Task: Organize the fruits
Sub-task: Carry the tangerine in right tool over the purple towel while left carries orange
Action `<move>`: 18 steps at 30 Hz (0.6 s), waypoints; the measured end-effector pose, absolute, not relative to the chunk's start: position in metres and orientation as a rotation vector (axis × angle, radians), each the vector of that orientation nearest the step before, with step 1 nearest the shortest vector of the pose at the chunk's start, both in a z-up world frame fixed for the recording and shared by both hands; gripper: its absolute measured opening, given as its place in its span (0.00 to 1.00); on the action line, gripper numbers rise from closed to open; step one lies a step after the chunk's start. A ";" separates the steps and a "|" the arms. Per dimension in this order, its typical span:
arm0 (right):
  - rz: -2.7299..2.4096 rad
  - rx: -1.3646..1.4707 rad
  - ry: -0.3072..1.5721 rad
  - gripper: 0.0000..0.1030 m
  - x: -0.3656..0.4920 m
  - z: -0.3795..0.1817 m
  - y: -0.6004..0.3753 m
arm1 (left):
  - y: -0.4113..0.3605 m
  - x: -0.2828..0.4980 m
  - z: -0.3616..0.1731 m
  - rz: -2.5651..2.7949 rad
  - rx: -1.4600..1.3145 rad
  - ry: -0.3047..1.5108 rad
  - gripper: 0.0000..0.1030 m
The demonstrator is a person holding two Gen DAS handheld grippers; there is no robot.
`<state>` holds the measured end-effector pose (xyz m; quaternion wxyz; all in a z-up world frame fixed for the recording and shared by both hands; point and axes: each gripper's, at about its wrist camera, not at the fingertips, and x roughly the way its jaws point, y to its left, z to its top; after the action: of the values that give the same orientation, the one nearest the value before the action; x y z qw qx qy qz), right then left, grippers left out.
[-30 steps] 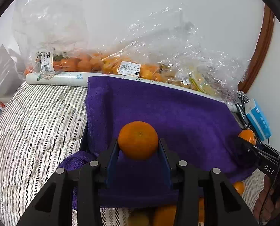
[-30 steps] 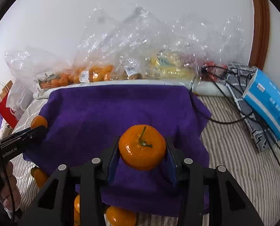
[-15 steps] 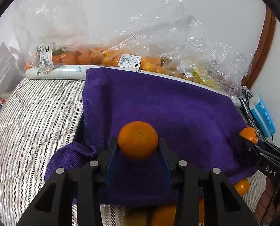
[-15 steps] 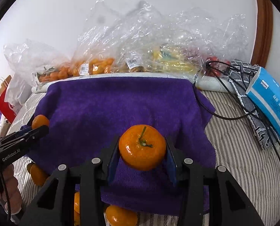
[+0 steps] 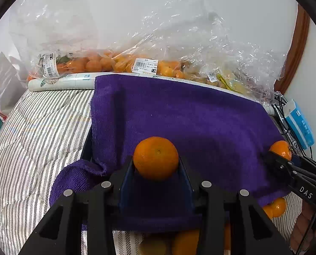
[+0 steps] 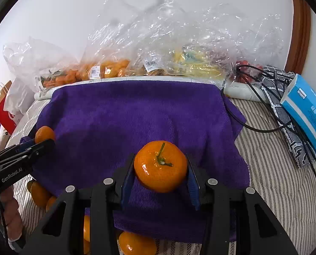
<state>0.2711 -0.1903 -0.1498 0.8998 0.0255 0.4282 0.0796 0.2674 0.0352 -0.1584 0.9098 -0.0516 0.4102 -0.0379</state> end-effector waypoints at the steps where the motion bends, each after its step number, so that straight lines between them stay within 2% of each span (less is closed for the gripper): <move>1: 0.163 0.050 0.887 0.43 0.271 -0.150 -0.190 | 0.035 0.267 -0.158 -0.078 -0.108 0.846 0.38; 18: 0.155 0.036 0.910 0.43 0.273 -0.154 -0.188 | 0.032 0.268 -0.161 -0.079 -0.093 0.856 0.38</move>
<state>0.2728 -0.1881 -0.1543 0.8953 0.0175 0.4388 0.0749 0.2680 0.0324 -0.1610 0.9079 -0.0452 0.4150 -0.0383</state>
